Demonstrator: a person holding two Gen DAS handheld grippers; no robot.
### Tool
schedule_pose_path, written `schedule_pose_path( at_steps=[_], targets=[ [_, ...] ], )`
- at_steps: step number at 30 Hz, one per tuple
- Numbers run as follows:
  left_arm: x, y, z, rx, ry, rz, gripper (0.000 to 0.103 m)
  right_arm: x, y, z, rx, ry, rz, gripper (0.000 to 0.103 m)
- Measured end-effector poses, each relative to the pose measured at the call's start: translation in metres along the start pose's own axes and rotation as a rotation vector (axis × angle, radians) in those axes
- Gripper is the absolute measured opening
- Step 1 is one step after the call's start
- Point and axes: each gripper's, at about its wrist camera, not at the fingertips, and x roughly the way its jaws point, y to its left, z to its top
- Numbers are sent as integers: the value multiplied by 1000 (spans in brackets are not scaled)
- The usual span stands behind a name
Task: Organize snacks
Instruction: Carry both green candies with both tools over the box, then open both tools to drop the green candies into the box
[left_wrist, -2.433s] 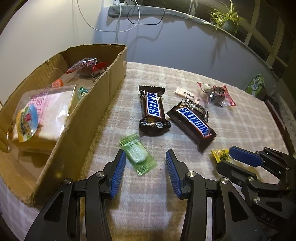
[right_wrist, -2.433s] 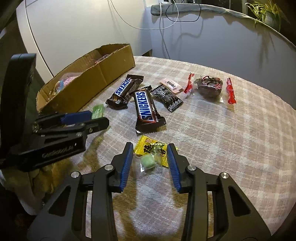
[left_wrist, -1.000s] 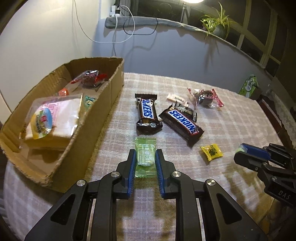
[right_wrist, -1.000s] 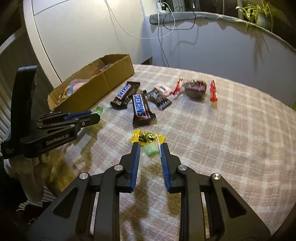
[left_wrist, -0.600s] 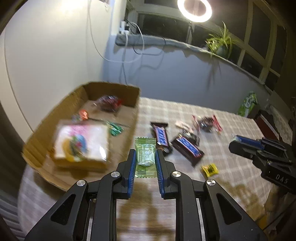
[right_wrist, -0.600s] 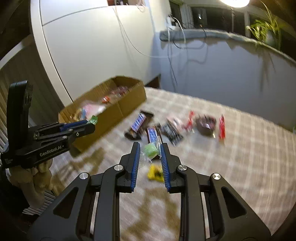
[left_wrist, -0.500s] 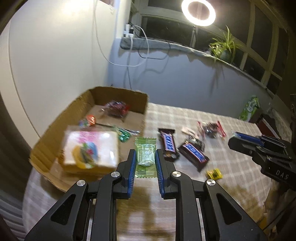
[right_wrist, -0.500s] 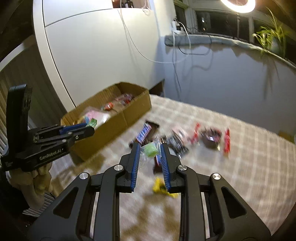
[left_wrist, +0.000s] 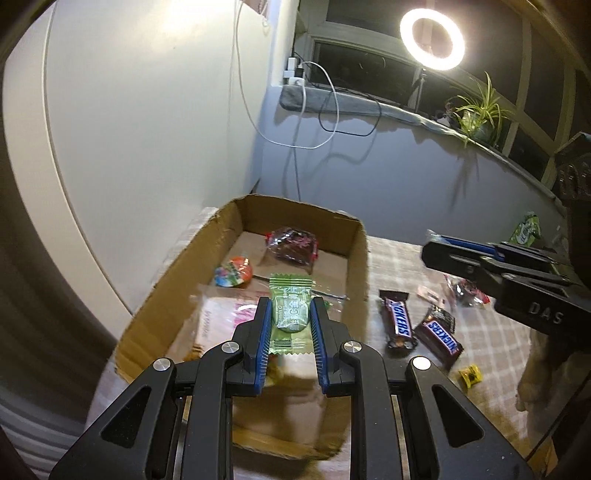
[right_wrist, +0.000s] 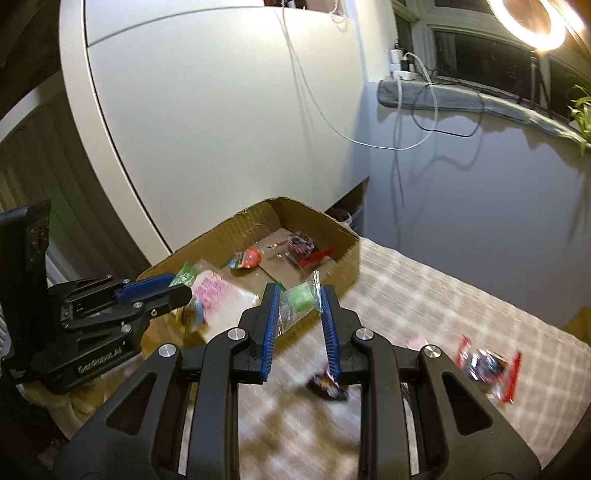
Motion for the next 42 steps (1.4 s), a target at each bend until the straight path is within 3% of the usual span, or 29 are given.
schedule_pose_path(
  at_steps=[13,27,30,32,34,37,42],
  targets=[
    [15,22,10,-23,16,16,19,56,14,24,-24,47,36,24],
    [17,26,14,-30,8,18,21,73,22,33,-51,63,43,26],
    [17,26,14,-30,0,17,22,73,23,34,-54,57,35,47],
    [15,26,13,-28,-2,20,31,70,23,34,-54,45,30,65],
    [14,26,13,-29,-9,25,42,68,23,35,-56,37,26,69],
    [12,25,15,-26,-14,27,43,64,25,35,-66,26,8,79],
    [10,25,16,-27,-20,31,44,58,23,36,-64,20,-4,79]
  ],
)
